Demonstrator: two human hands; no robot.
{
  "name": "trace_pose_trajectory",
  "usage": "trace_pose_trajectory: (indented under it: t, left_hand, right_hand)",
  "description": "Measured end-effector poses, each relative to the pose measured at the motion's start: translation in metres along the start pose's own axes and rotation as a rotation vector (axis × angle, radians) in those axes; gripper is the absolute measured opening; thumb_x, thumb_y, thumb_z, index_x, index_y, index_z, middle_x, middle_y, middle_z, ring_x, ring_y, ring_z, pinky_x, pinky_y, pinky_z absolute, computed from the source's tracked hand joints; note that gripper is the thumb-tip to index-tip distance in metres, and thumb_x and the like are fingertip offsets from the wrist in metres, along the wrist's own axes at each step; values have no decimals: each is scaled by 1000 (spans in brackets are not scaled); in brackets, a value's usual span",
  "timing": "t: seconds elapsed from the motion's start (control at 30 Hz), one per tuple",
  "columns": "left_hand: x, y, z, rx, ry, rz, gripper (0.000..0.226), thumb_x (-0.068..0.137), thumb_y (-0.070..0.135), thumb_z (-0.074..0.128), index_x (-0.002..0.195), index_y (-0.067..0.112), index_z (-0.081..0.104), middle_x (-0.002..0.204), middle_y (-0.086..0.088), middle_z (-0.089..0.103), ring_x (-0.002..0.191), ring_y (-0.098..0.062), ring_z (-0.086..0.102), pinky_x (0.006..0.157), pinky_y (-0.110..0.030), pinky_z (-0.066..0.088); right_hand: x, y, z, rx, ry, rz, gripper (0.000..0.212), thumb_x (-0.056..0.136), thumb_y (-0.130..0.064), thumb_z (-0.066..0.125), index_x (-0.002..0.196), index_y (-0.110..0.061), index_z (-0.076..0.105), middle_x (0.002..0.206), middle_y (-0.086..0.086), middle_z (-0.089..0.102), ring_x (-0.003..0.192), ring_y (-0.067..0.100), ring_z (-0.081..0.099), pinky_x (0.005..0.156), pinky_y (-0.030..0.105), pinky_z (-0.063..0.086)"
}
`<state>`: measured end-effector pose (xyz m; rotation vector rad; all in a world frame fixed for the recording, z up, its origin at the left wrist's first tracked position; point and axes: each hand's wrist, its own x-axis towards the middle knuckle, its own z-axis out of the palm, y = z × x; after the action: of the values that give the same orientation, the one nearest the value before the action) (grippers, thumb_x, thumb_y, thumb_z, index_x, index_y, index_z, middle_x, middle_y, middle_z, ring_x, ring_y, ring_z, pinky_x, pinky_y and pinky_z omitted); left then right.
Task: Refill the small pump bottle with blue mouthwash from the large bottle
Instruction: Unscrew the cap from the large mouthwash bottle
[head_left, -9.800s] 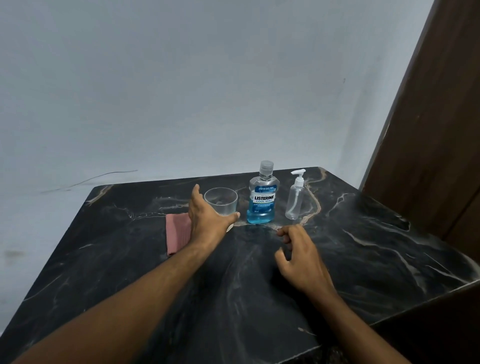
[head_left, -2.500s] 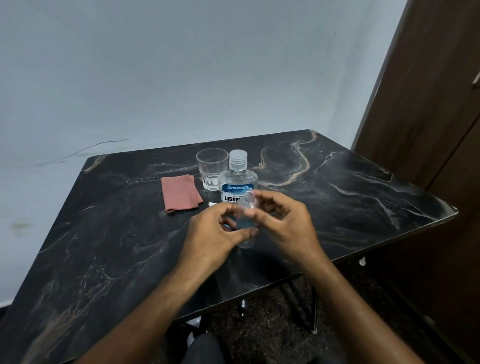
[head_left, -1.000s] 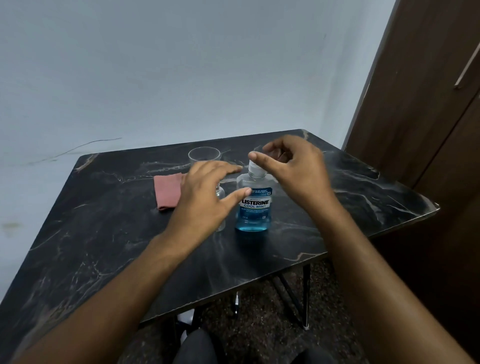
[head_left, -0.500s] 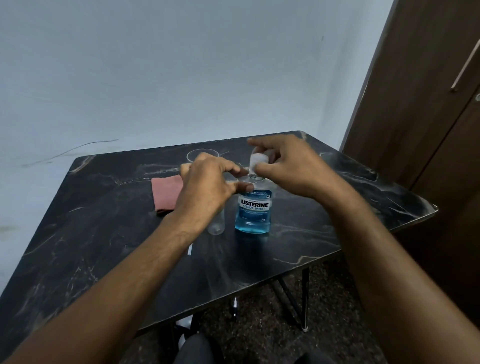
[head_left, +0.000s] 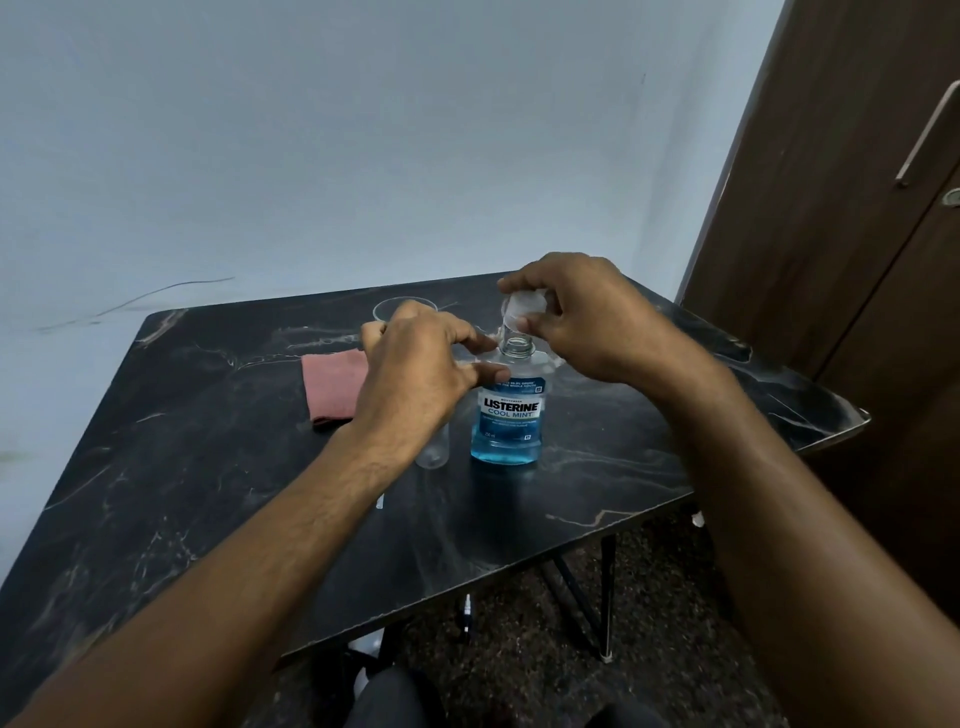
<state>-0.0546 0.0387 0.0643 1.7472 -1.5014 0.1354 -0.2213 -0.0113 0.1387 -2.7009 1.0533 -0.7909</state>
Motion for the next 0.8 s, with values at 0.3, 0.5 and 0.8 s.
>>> trace_pose_trajectory:
  t: [0.3, 0.5, 0.8]
  left_hand:
    - [-2, 1, -3, -7, 6, 24, 42, 62, 59, 80, 98, 37, 79, 107, 19, 72, 122, -6, 47, 89, -31, 19]
    - [-3, 2, -4, -44, 7, 38, 41, 62, 56, 81, 96, 34, 80, 101, 22, 74, 119, -7, 51, 91, -33, 21]
    - [-2, 4, -11, -137, -75, -28, 42, 60, 56, 84, 95, 34, 79, 84, 27, 67, 110, -9, 61, 103, -44, 44]
  right_hand:
    - [-23, 10, -6, 544, 371, 178, 36, 81, -22, 83, 115, -15, 73, 95, -3, 74, 67, 13, 69, 59, 21, 55]
    - [-42, 41, 4, 1112, 446, 364, 36, 79, 4, 79, 108, -9, 62, 112, 22, 67, 91, 31, 72, 71, 31, 61]
    - [-70, 76, 72, 1117, 272, 626, 30, 81, 13, 72, 103, -5, 61, 91, 19, 63, 68, 22, 62, 56, 29, 60]
